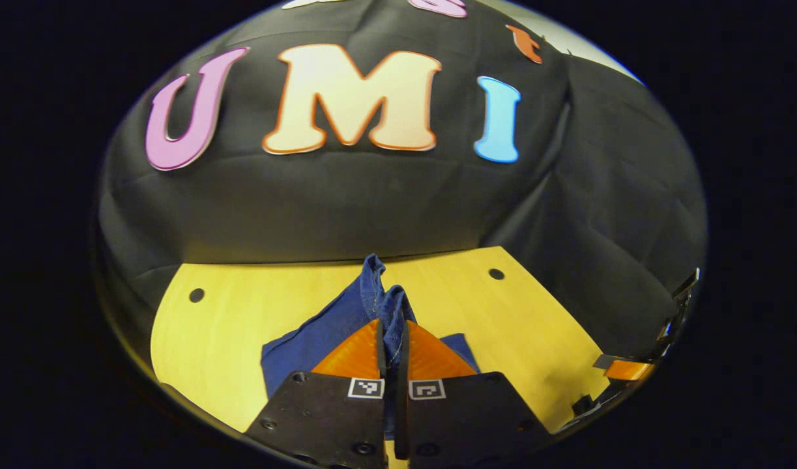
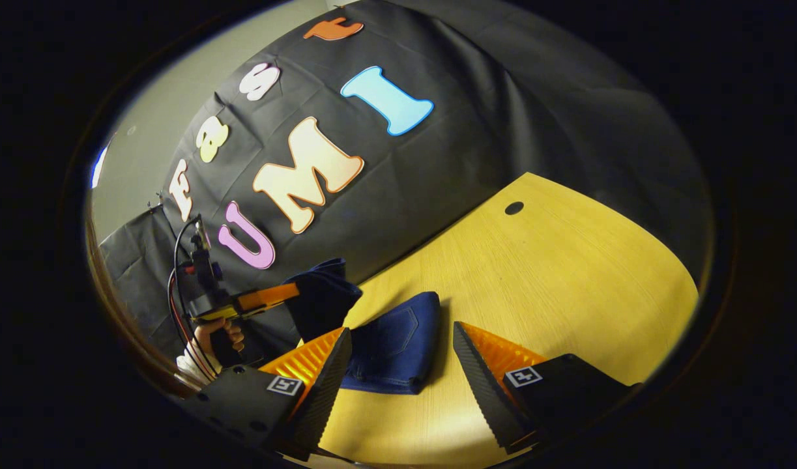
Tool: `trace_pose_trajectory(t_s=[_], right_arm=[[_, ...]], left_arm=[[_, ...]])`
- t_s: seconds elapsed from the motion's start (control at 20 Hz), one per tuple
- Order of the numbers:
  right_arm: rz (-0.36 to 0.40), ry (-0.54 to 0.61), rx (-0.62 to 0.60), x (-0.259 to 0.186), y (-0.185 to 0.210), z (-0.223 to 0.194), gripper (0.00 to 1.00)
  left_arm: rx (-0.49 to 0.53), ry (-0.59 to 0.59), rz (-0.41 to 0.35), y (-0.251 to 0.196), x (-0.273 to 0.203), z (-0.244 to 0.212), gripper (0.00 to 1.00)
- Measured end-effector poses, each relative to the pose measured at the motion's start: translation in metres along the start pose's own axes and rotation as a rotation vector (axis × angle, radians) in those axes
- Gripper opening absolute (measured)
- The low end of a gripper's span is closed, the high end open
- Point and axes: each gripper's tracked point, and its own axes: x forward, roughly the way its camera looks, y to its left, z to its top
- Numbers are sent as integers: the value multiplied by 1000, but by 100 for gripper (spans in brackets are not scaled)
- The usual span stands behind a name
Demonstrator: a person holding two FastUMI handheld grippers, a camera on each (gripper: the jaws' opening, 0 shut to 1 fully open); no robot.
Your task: Grasp the waist and the cuffs of the jeans and fold them to make the two legs overlap; first hold the waist and fold one-third of the jeans toward the cuffs, then hold the cuffs and fold the remaining one-third in the same direction to finish folding.
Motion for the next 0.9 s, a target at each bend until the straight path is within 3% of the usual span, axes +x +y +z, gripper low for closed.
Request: trace_pose_trajectory(t_s=[0.15, 0.4, 0.6, 0.7, 0.75, 0.8, 0.9], right_arm=[[-16, 4, 8, -8, -10, -5, 97], [-52, 3, 4, -16, -26, -5, 97], [-75, 32, -24, -17, -34, -17, 97], [-72, 45, -28, -17, -29, -23, 97], [-68, 48, -30, -16, -25, -24, 97], [-61, 45, -33, -14, -18, -24, 97], [-43, 47, -32, -8, -2, -29, 97]], left_arm=[[86, 17, -5, -34, 5, -34, 0], [271, 137, -38, -81, 14, -141, 0], [237, 220, -56, -95, 13, -192, 7], [157, 208, -110, -103, 9, -192, 24], [110, 196, -135, -109, 6, -189, 27], [73, 178, -159, -112, -2, -182, 49], [67, 129, -141, -101, -22, -167, 80]])
